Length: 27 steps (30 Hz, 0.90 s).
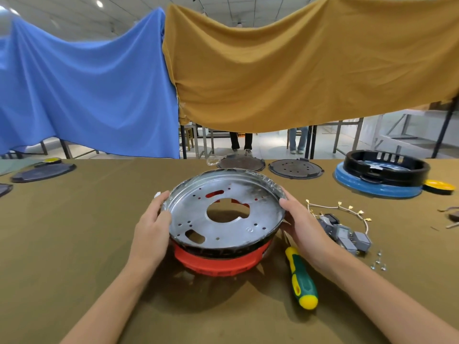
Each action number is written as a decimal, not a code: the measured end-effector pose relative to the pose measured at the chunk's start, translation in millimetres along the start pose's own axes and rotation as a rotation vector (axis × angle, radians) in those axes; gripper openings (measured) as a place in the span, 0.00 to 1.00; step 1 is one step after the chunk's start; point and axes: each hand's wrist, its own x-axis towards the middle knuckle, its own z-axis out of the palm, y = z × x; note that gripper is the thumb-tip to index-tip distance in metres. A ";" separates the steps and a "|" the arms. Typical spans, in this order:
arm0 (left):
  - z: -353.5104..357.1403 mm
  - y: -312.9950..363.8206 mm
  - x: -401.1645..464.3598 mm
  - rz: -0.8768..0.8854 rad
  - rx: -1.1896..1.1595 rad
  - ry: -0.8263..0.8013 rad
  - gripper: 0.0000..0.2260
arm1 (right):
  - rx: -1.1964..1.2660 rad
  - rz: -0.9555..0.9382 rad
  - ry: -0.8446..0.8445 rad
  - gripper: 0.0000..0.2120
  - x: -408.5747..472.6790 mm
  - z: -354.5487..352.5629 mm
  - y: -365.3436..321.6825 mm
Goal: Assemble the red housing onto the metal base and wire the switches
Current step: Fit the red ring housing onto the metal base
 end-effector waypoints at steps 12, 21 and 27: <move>10.3 -3.2 1.1 -0.043 -0.060 -0.066 0.27 | -0.245 -0.018 -0.012 0.23 -3.2 -5.0 0.6; 9.7 -4.5 -0.1 -0.036 -0.061 -0.062 0.29 | -0.267 -0.001 -0.006 0.24 -4.1 -3.0 0.6; 6.9 4.0 -10.6 0.043 0.021 0.021 0.23 | -0.264 0.021 0.038 0.17 -4.4 -7.0 5.4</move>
